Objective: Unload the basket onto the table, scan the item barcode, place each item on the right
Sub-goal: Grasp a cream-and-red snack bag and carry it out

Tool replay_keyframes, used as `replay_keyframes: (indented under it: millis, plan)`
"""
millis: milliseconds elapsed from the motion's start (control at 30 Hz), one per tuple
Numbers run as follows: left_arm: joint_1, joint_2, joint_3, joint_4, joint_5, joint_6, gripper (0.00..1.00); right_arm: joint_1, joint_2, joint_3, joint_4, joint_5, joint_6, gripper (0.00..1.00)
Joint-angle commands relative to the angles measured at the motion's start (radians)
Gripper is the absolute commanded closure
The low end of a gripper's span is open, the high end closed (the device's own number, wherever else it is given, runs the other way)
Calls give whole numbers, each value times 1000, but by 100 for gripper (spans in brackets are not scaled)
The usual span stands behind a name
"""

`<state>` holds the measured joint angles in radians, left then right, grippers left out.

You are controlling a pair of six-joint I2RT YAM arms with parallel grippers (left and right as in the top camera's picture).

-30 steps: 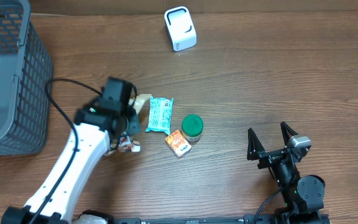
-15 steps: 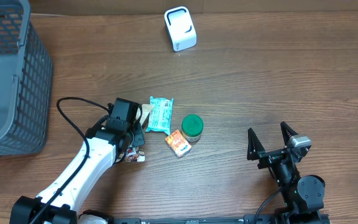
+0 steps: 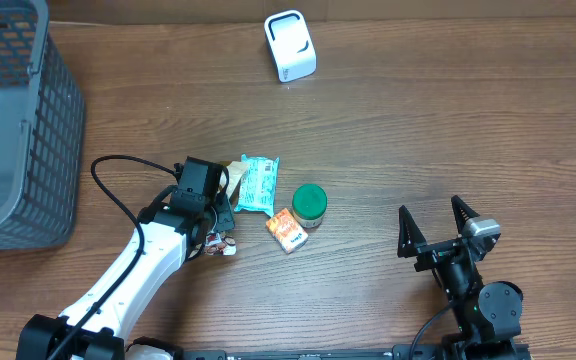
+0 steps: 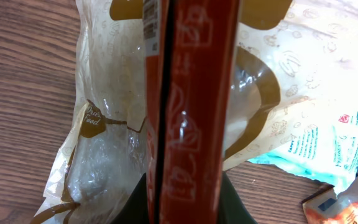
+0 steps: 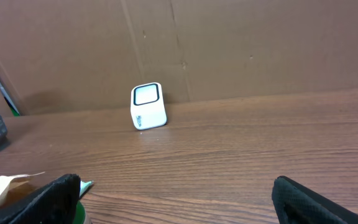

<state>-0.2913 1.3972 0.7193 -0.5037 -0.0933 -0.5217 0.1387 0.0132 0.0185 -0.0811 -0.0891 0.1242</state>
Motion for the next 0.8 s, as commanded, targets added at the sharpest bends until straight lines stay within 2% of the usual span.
replay_keyframes:
  millis: [0,400,433,467,533,633,733,767]
  plan:
    - [-5,3,-12,12,3,-10,93,-2,-5,-11,4,9,3,0]
    - [-5,182,-11,91,4,-5,90,-2,-5,-11,4,9,3,0]
    - [-5,187,-11,98,10,-4,87,-2,-5,-11,4,9,3,0]
    - [-5,190,-11,102,19,-1,81,-2,-5,-11,4,9,3,0]
    - [-5,190,-8,105,31,8,62,-2,-5,-11,4,9,3,0]
    - [-4,188,8,96,42,54,47,-2,-5,-11,4,9,3,0]
    - [-4,187,60,38,41,72,25,-2,-5,-11,4,9,3,0]
    - [-4,186,78,17,41,73,23,-2,-5,-11,4,9,3,0]
